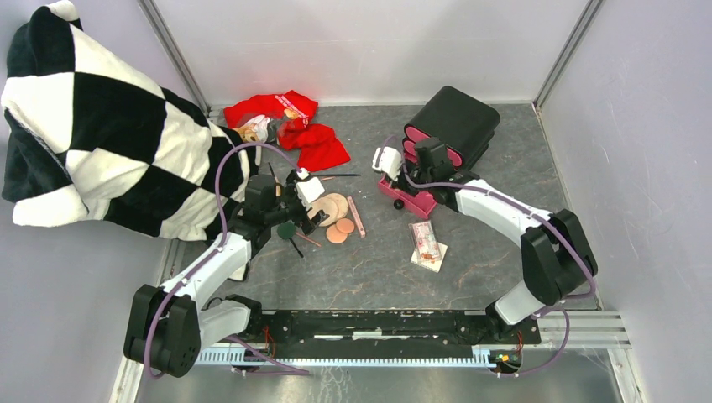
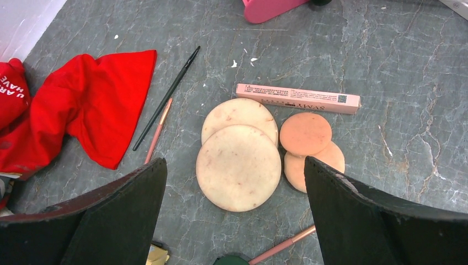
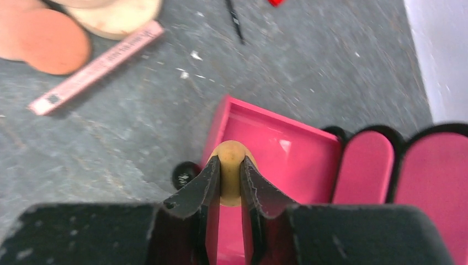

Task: Organize the makeup
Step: Place the makeup tool in the drawer.

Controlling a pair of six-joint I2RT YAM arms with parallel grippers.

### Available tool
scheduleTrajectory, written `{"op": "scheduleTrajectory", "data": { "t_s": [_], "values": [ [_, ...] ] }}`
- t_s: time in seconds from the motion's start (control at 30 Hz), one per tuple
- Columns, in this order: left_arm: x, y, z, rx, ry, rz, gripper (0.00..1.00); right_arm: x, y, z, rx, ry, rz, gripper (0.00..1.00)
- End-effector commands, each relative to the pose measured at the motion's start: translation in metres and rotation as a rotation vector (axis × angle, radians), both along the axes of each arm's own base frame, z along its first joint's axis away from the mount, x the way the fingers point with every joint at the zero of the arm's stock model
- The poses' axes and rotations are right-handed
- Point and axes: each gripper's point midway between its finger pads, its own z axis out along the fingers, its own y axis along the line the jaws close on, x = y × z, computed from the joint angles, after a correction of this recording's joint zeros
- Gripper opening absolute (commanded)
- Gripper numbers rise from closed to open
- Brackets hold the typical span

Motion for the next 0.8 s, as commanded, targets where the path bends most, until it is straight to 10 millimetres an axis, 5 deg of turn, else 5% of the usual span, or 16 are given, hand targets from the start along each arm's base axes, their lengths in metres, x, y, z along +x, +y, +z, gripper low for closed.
{"op": "scheduleTrajectory", "data": {
  "t_s": [0.0,0.4,0.6,0.77],
  "values": [
    [0.004,-0.002,0.010,-0.039,-0.023,0.008,1.00,0.031,-0.024,0.006,-0.041,-0.027,-0.132,0.22],
    [0.002,-0.002,0.003,-0.021,-0.011,-0.008,1.00,0.027,-0.069,-0.041,-0.175,0.116,-0.148,0.31],
    [0.000,-0.002,-0.014,0.020,0.006,-0.042,1.00,0.027,-0.069,-0.029,-0.153,0.110,-0.127,0.72],
    [0.002,0.000,-0.026,0.049,0.026,-0.039,1.00,0.019,-0.055,-0.004,-0.053,0.083,-0.089,0.79]
  ]
}}
